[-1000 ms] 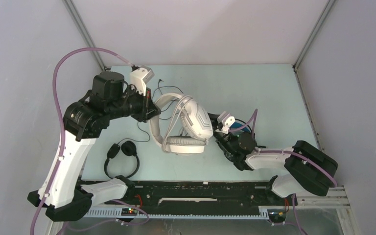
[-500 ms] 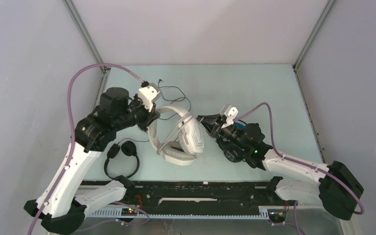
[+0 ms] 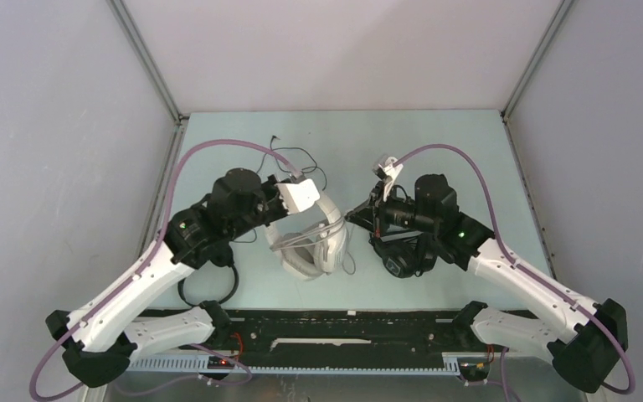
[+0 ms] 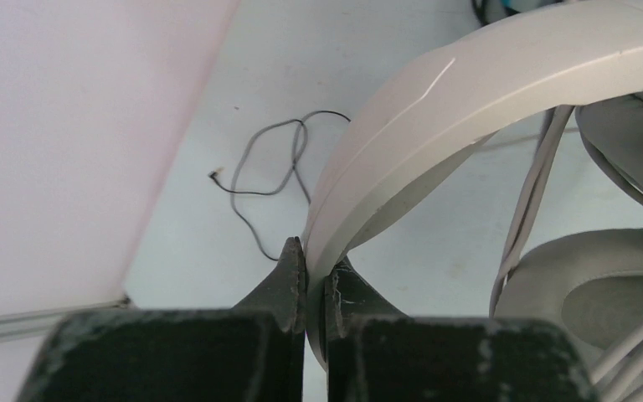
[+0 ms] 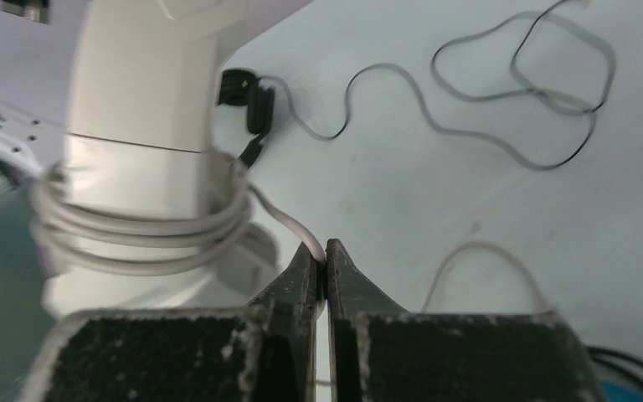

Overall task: Wrap the headphones
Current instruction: Wrap the headphones cable around the headphones.

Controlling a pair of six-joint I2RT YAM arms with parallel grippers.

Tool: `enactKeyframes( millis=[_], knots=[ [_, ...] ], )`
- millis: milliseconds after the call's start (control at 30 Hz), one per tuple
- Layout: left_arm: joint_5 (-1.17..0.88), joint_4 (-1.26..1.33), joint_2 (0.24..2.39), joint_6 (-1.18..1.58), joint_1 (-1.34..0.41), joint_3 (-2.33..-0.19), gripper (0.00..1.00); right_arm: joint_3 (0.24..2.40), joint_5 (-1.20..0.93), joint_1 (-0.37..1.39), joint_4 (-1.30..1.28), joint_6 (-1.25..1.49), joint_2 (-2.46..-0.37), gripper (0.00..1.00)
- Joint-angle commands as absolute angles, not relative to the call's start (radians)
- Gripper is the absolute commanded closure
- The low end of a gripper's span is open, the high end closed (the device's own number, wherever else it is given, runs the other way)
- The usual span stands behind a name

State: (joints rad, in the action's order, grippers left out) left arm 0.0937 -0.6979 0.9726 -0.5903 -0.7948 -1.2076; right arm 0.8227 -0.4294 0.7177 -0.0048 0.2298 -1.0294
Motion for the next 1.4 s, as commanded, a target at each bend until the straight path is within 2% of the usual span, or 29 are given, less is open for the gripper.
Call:
enactKeyframes(
  millis=[0, 267, 533, 700, 933, 1367],
  knots=[
    [0.353, -0.598, 0.928, -0.792, -0.843, -1.112, 1.00, 0.908, -0.548, 0.658, -0.156, 0.324, -0.981, 1.00],
    [0.513, -0.442, 0.914, -0.904, -0.886, -1.047, 1.00, 0.915, -0.706, 0.632, -0.145, 0.405, -0.972, 1.00],
    [0.559, -0.303, 0.869, -0.957, -0.893, -0.989, 1.00, 0.914, -0.835, 0.619, 0.045, 0.573, -1.005, 1.00],
    [0.595, -0.279, 0.860, -0.909, -0.893, -1.008, 1.00, 0.912, -0.859, 0.638, 0.151, 0.646, -1.038, 0.99],
    [0.636, -0.260, 0.842, -0.869, -0.893, -0.999, 1.00, 0.903, -0.885, 0.675, 0.309, 0.735, -1.092, 0.90],
    [0.725, -0.292, 0.845, -0.807, -0.893, -0.999, 1.00, 0.904, -0.921, 0.707, 0.526, 0.877, -1.160, 0.93]
  ],
)
